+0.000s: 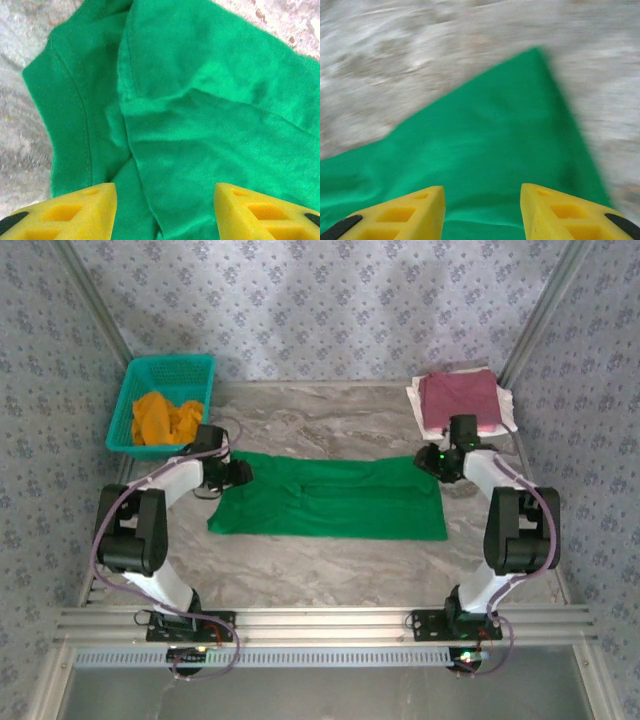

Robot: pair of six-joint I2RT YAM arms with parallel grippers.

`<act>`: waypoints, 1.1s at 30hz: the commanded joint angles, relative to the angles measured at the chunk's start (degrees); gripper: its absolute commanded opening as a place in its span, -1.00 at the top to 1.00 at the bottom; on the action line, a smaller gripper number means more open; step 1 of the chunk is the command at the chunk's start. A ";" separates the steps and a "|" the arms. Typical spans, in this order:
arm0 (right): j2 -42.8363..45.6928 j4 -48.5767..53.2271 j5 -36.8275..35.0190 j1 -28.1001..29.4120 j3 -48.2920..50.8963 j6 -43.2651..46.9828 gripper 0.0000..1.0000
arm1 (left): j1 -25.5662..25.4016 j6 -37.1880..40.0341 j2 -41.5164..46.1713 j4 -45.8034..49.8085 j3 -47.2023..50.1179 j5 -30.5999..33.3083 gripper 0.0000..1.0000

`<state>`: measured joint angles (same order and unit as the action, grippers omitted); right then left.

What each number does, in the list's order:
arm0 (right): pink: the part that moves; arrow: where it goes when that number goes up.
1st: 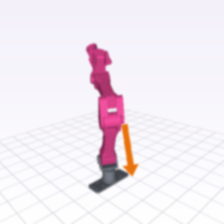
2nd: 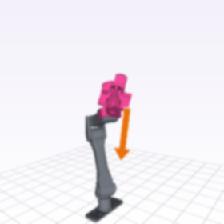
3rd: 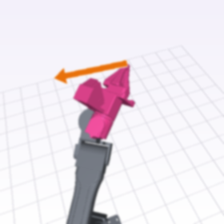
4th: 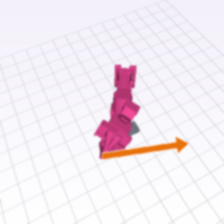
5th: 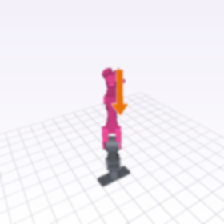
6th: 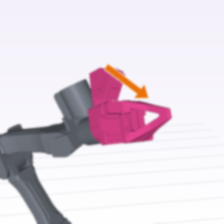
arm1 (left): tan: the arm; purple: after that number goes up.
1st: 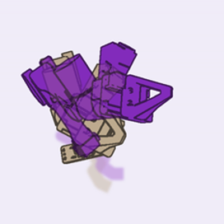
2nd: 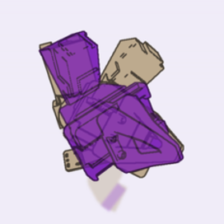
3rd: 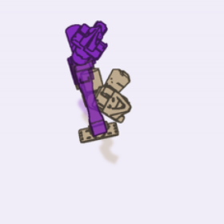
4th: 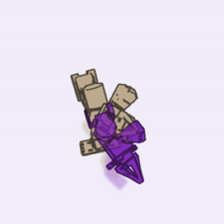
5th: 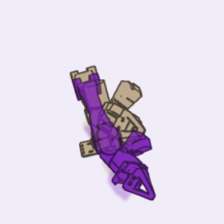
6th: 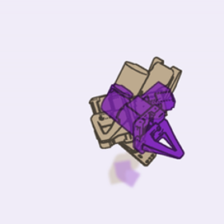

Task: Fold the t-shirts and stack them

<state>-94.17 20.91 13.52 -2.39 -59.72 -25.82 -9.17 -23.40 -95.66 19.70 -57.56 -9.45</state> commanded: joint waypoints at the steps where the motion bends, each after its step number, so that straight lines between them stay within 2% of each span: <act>1: 1.03 8.49 -5.56 -2.95 0.06 -0.96 0.08 | 0.38 0.03 -1.61 1.83 -2.63 0.01 -0.07; 4: -0.45 6.12 -0.85 -6.54 1.25 1.08 0.09 | 0.46 -0.24 -2.03 1.80 -2.08 0.05 -0.08; 9: -3.89 4.32 6.45 -7.04 0.47 2.57 0.17 | 0.47 -0.49 -3.15 1.45 -1.60 -0.46 -0.08; 15: -5.68 1.67 10.87 -6.77 1.27 0.81 0.26 | 0.45 -0.60 -2.78 1.30 -0.80 -0.30 -0.07; 24: -8.61 -1.00 13.81 -6.18 2.07 -1.10 0.31 | 0.44 -0.25 -2.87 1.43 -0.76 -0.03 -0.07; 26: -9.00 -1.19 14.07 -6.09 2.06 -1.38 0.47 | 0.42 -0.33 -2.96 1.38 -0.62 0.00 -0.07; 28: -8.80 -1.22 14.10 -6.15 2.12 -1.63 0.56 | 0.45 -0.42 -2.91 1.33 -0.50 0.05 -0.07; 32: -7.08 -1.45 13.77 -6.42 2.42 -2.31 1.00 | 0.55 -0.43 -2.70 1.30 -0.01 0.70 -0.07; 33: -6.42 -1.09 13.65 -6.56 2.34 -2.35 1.00 | 0.51 -0.49 -2.69 1.35 0.08 0.82 -0.07</act>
<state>-102.61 19.46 26.44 -8.75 -57.89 -27.62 -8.99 -23.59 -98.59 19.92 -58.33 -9.41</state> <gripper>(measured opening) 0.065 0.534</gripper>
